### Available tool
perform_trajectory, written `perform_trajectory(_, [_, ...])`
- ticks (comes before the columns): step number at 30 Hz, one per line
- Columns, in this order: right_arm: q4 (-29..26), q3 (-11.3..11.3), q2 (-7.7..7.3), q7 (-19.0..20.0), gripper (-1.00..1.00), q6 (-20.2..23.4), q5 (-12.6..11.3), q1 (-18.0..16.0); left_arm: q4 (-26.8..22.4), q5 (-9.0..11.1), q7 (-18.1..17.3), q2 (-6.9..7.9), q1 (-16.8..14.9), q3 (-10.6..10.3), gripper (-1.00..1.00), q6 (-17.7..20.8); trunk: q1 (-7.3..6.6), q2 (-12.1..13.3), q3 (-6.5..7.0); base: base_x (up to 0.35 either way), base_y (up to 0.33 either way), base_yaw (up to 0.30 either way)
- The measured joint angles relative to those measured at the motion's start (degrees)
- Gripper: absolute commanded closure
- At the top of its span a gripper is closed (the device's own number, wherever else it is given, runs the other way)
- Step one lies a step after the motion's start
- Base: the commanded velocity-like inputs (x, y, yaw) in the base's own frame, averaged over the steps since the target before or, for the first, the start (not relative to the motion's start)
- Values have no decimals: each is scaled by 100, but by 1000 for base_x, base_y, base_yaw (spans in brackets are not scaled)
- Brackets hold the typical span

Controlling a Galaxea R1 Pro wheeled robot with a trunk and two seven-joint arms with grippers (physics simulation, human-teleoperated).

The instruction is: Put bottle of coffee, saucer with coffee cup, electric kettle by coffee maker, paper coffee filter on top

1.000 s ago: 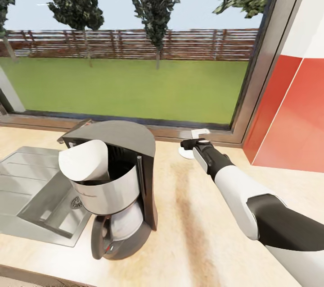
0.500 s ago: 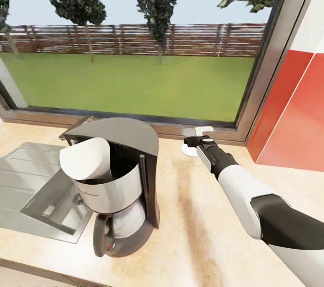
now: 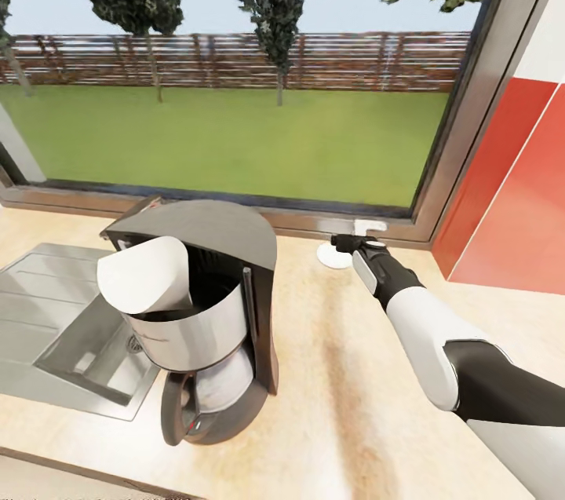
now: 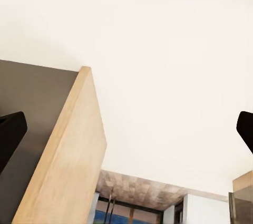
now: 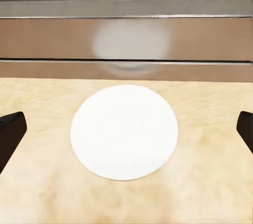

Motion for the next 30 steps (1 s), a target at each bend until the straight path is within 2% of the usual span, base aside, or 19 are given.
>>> perform_trajectory(30, [-43, -37, 2, -9, -100, 12, 0, -5, 0, 0, -5, 0, 0, 0, -100, -7, 0, -1, -276, 0, 0, -20])
